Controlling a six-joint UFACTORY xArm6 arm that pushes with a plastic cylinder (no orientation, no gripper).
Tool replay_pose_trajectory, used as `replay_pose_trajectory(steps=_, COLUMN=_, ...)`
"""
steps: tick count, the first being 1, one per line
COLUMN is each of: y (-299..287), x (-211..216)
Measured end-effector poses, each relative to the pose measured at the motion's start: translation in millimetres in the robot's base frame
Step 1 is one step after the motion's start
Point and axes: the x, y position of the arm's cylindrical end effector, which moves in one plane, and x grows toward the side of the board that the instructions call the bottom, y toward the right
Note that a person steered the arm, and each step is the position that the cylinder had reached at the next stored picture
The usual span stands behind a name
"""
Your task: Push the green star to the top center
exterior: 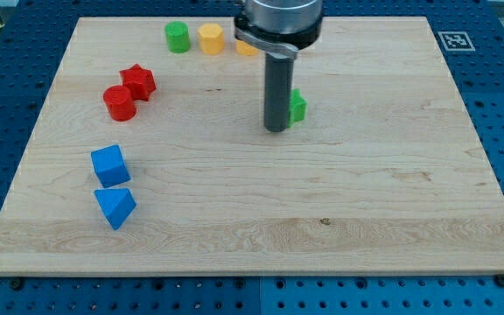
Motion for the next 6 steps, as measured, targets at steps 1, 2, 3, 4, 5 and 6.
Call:
replay_pose_trajectory(steps=1, y=21.7, x=-8.7)
replay_pose_trajectory(steps=2, y=32.0, x=-30.4)
replay_pose_trajectory(steps=3, y=35.5, x=-54.7)
replay_pose_trajectory(steps=4, y=36.3, x=-82.0)
replay_pose_trajectory(steps=5, y=36.7, x=-105.9)
replay_pose_trajectory(steps=6, y=37.1, x=-114.3)
